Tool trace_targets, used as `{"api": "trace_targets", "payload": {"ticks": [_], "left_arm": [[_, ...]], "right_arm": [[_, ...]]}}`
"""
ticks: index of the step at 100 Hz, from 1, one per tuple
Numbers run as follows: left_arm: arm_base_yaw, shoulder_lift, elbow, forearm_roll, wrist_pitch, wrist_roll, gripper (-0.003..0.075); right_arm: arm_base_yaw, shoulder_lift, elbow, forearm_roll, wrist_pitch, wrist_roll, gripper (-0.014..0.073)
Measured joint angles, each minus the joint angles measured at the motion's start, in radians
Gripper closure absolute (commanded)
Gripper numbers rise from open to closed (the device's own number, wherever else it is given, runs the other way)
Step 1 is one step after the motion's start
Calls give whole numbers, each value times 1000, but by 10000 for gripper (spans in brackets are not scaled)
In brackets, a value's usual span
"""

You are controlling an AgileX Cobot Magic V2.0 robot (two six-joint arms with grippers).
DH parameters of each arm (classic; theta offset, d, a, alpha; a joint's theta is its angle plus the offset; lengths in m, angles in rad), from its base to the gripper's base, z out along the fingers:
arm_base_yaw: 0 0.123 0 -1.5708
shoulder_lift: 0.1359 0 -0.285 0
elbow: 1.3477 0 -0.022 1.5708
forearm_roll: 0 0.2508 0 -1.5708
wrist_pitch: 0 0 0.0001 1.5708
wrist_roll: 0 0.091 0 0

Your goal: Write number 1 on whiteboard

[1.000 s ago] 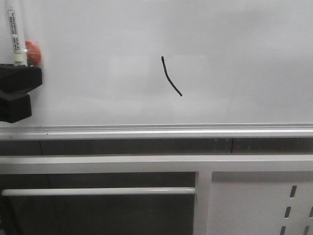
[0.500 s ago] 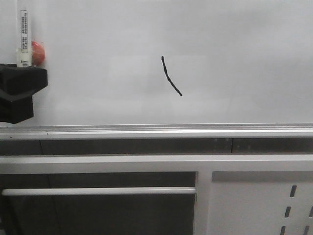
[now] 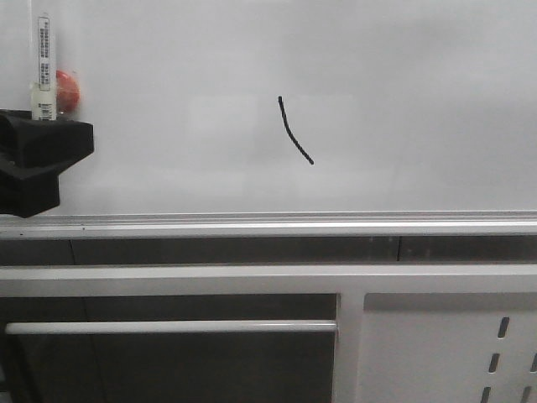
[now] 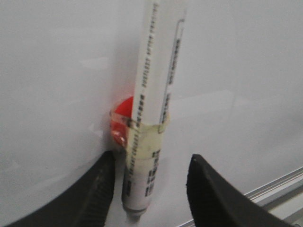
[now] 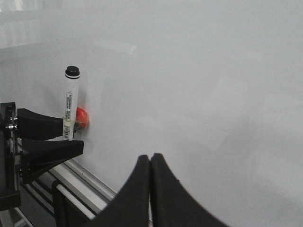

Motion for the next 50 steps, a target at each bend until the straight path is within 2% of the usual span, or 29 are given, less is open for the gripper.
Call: {"api": "trace_targets", "payload": {"ticks": [23,50], "left_arm": [[0,0,4,-3,2,0,332],[0,0,42,-79,2,0,332]], "right_arm": [[0,0,0,0,0,0,673],[0,0,0,0,0,0,673]]}}
